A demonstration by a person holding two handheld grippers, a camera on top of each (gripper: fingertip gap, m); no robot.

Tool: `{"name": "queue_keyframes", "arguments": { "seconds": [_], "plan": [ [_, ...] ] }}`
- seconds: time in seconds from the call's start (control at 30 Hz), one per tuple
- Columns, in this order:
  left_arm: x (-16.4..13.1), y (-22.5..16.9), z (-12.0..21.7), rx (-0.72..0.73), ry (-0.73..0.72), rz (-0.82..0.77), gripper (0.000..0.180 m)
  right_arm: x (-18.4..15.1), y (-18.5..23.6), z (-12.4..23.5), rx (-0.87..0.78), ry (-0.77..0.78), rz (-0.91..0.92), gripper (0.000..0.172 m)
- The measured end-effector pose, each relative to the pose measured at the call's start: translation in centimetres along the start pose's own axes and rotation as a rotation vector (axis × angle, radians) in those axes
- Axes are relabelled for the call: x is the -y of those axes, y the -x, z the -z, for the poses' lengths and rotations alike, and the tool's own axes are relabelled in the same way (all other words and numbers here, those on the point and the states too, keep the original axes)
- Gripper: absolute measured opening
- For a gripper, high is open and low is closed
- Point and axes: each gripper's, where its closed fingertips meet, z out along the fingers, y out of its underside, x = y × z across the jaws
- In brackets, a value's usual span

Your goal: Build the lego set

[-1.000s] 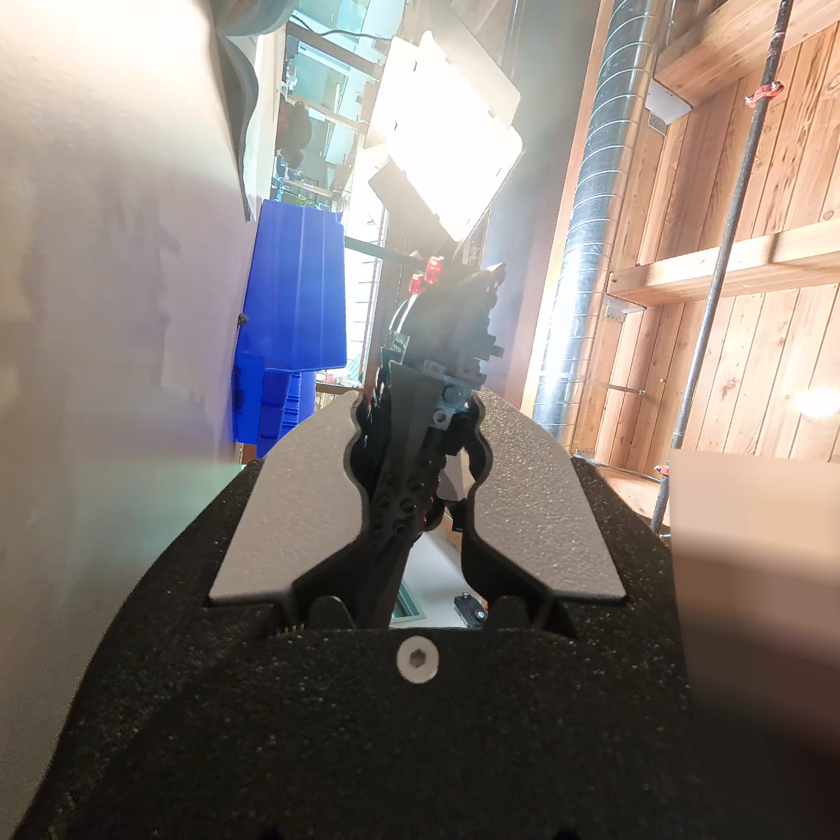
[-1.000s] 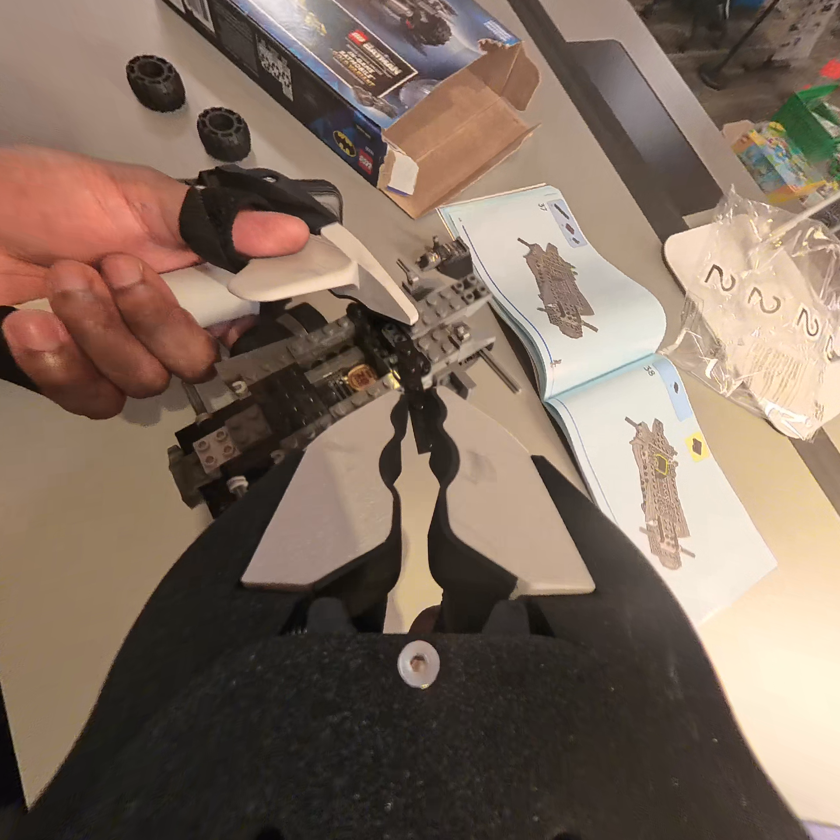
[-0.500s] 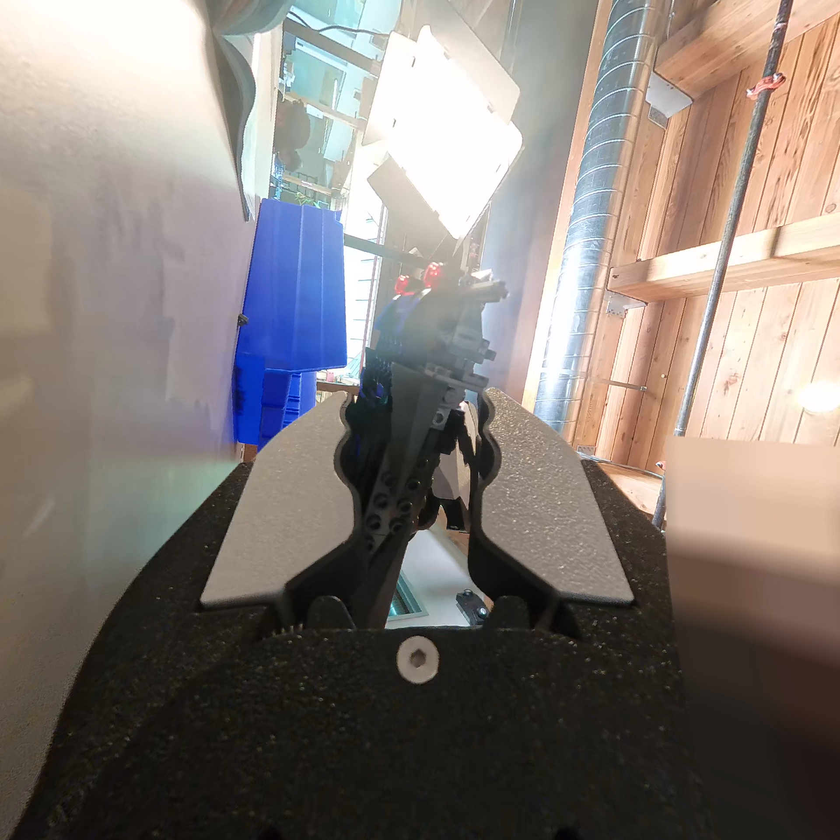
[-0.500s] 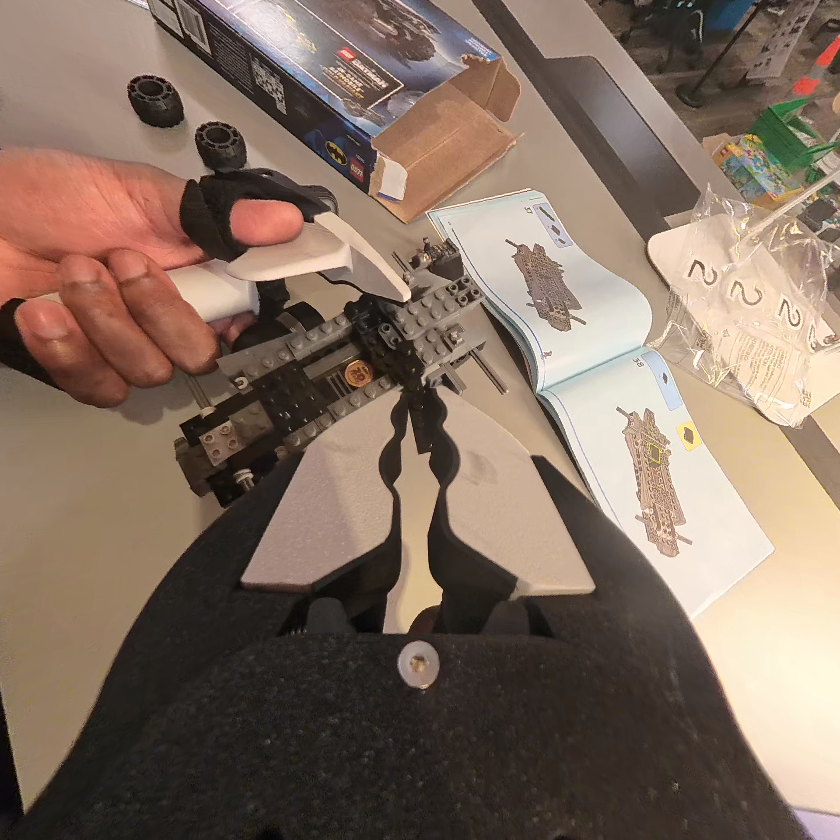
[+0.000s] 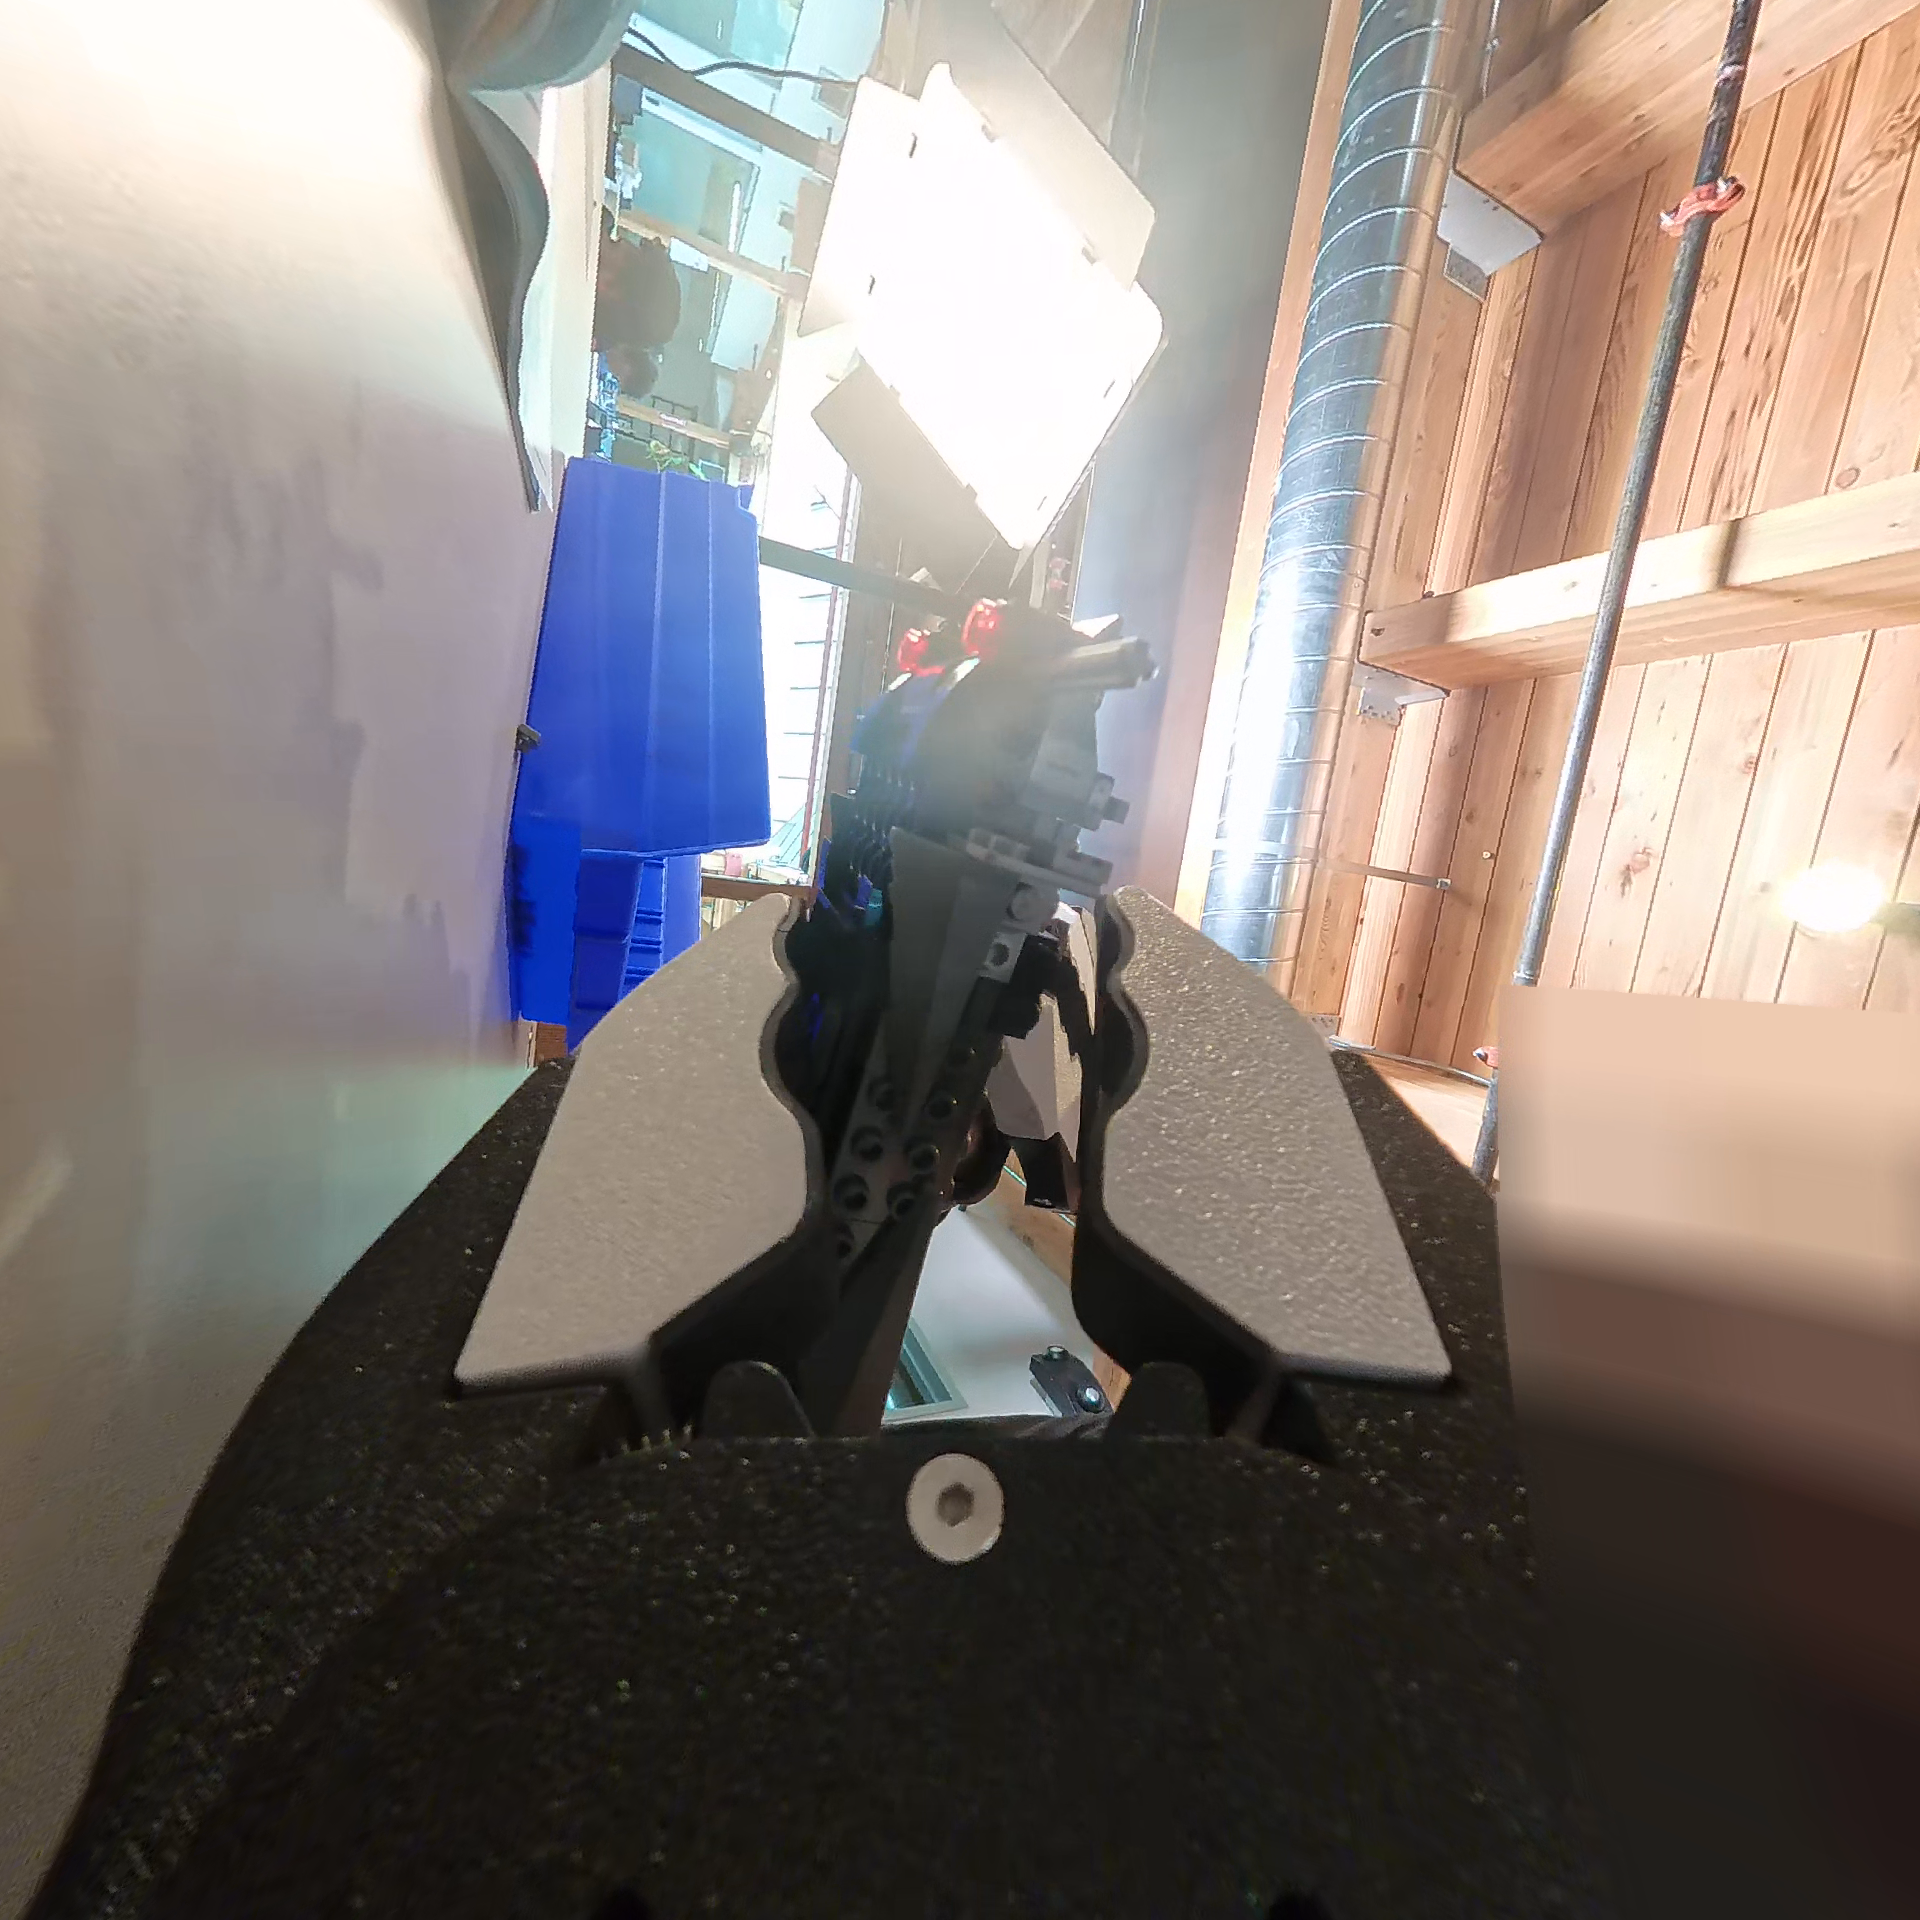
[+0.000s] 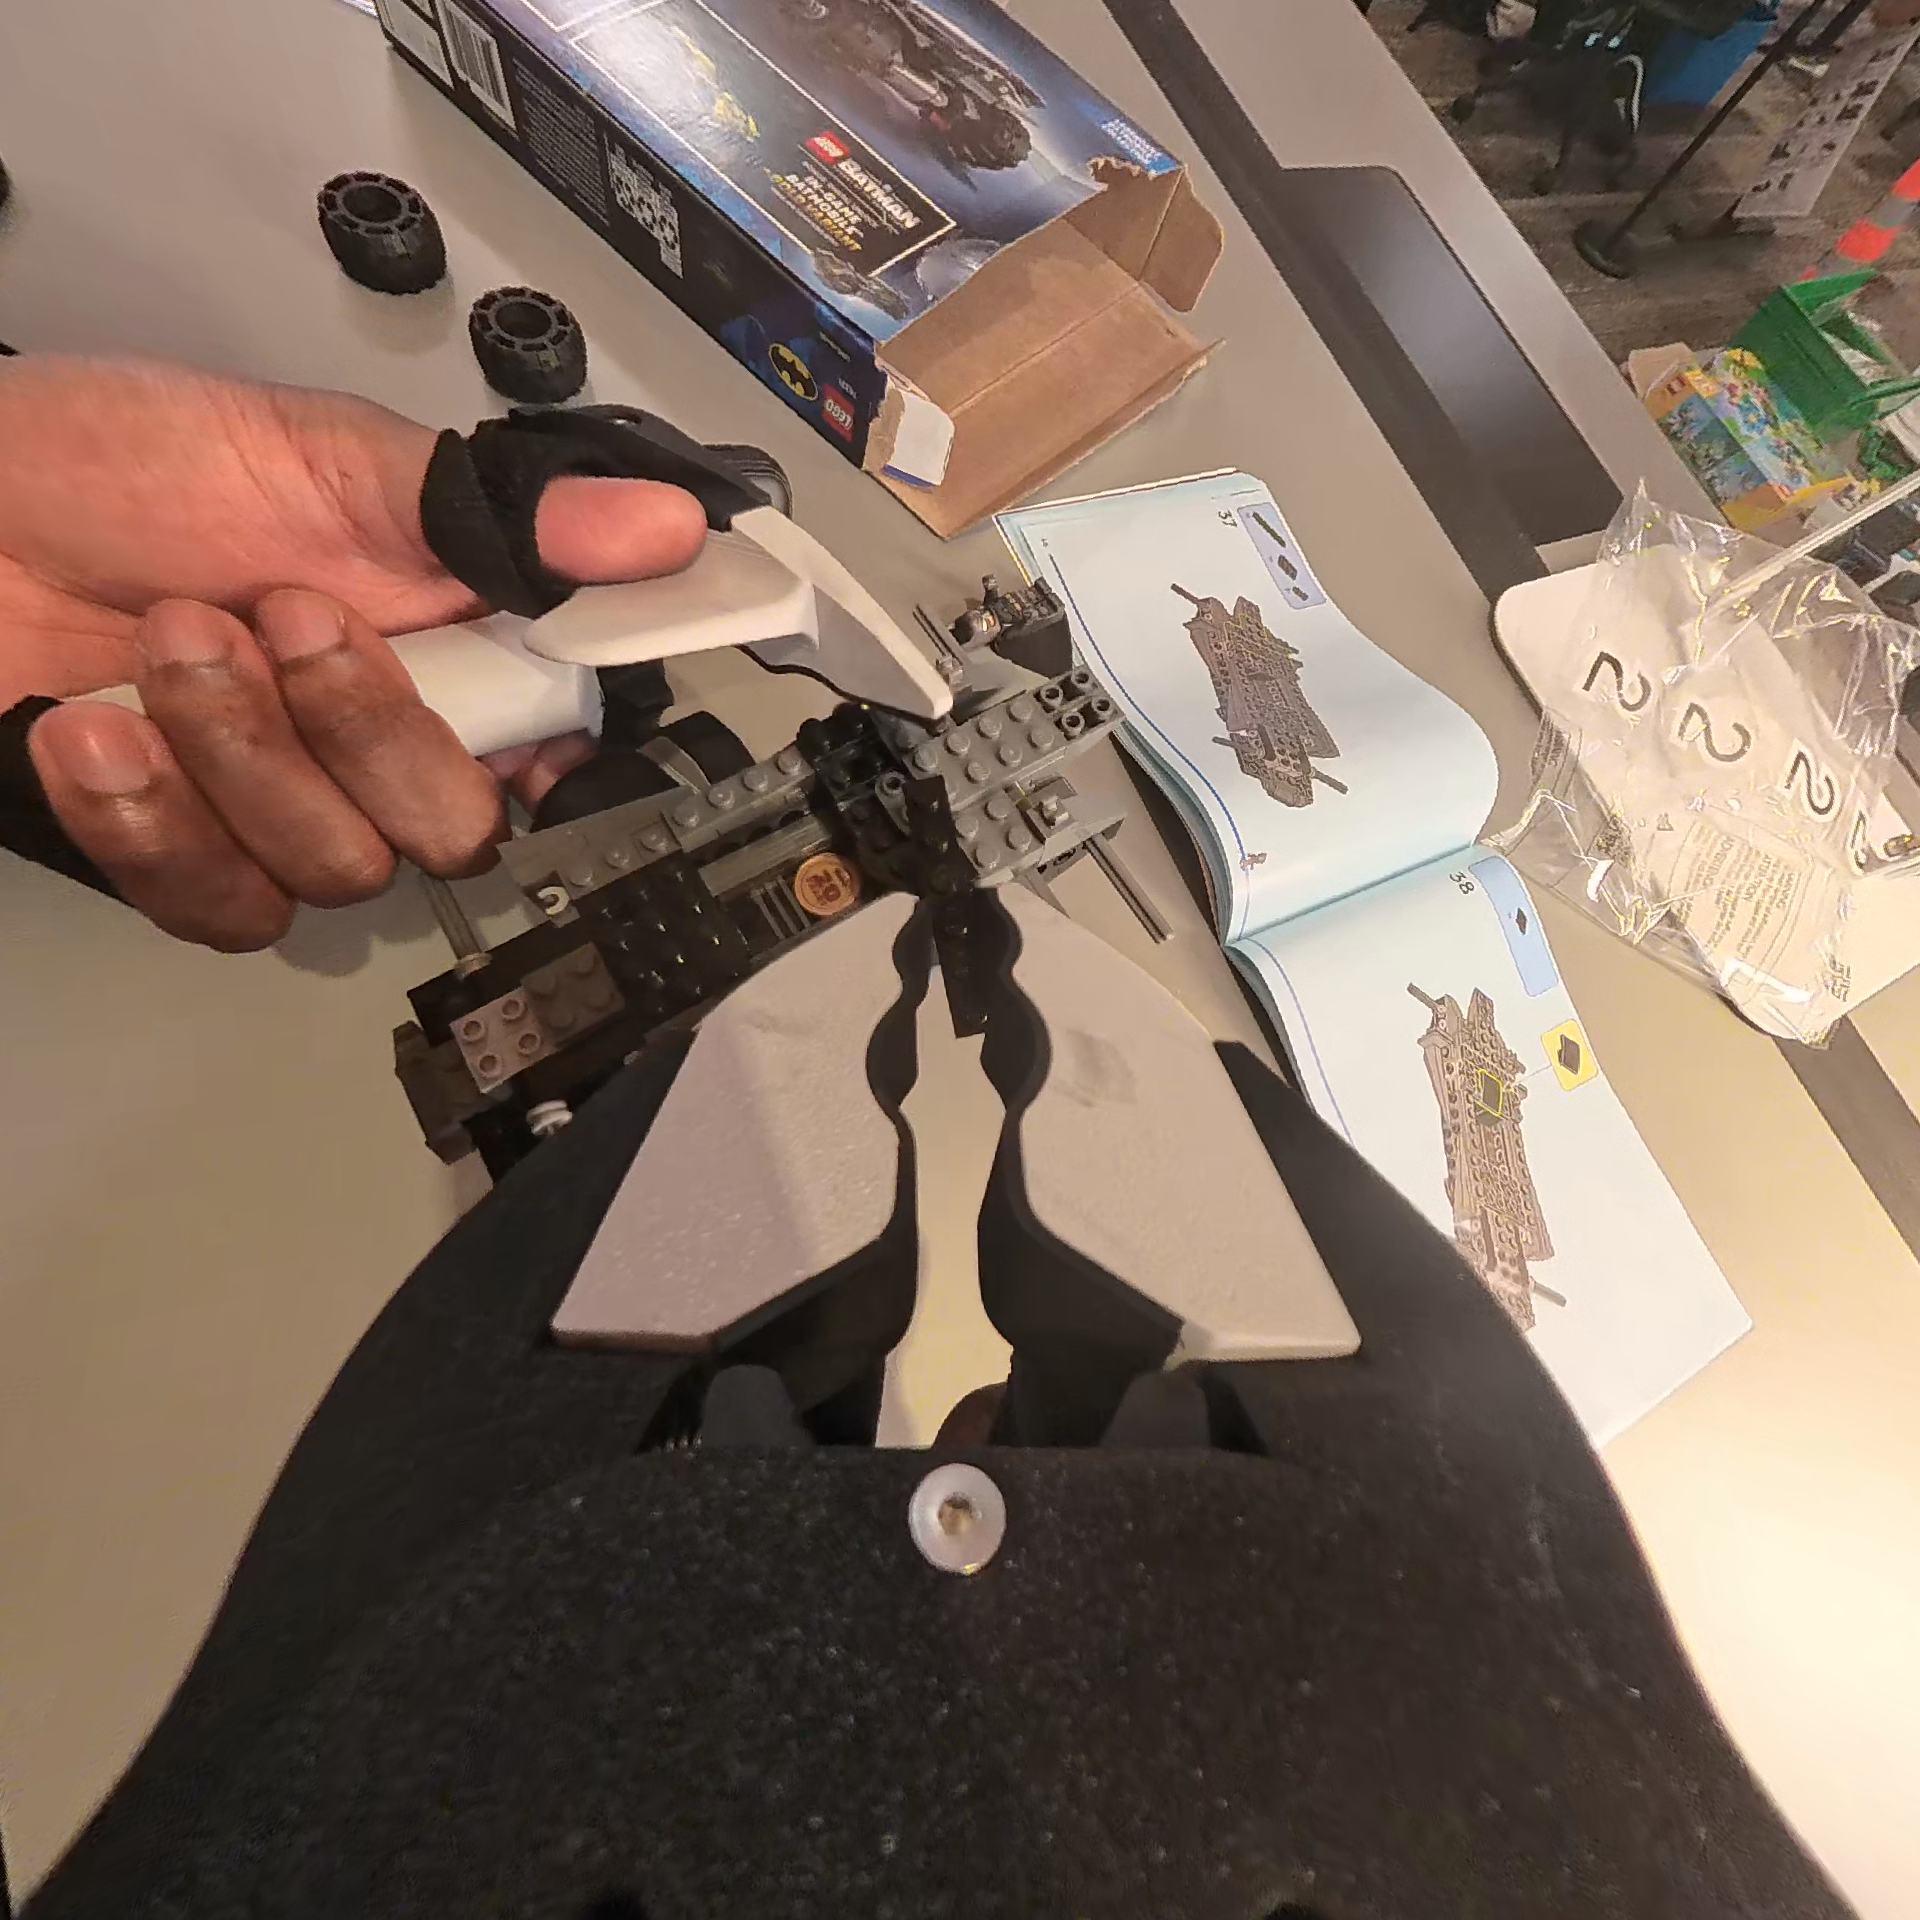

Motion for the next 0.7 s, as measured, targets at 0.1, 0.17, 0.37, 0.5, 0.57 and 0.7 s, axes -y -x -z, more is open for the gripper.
{"name": "queue_keyframes", "arguments": {
  "seconds": [0.1, 0.17, 0.37, 0.5, 0.57, 0.7],
  "plan": [
    [-0.1, 0.3, 0.1, 0.02, 0.007, -0.003, 0.046, -0.6, 0.0, 0.8, -0.016, 0.015, -0.016, 0.007],
    [-0.3, 0.5, 0.1, 0.032, 0.02, -0.009, 0.042, -1.4, 0.0, 2.0, -0.032, 0.033, -0.036, 0.007],
    [-0.9, 1.2, -0.3, 0.066, 0.067, -0.029, 0.042, -7.4, -1.0, 9.9, -0.161, 0.163, -0.106, 0.007],
    [-0.5, 1.2, -0.8, 0.072, 0.044, -0.068, 0.042, -12.7, -4.4, 16.8, -0.265, 0.267, -0.162, 0.007],
    [0.0, 1.1, -1.1, 0.068, 0.011, -0.098, 0.042, -15.9, -6.1, 18.7, -0.264, 0.337, -0.193, 0.007],
    [0.8, 1.6, -1.4, 0.073, -0.066, -0.144, 0.042, -20.5, -9.4, 19.3, -0.247, 0.437, -0.205, 0.007]
  ]
}}
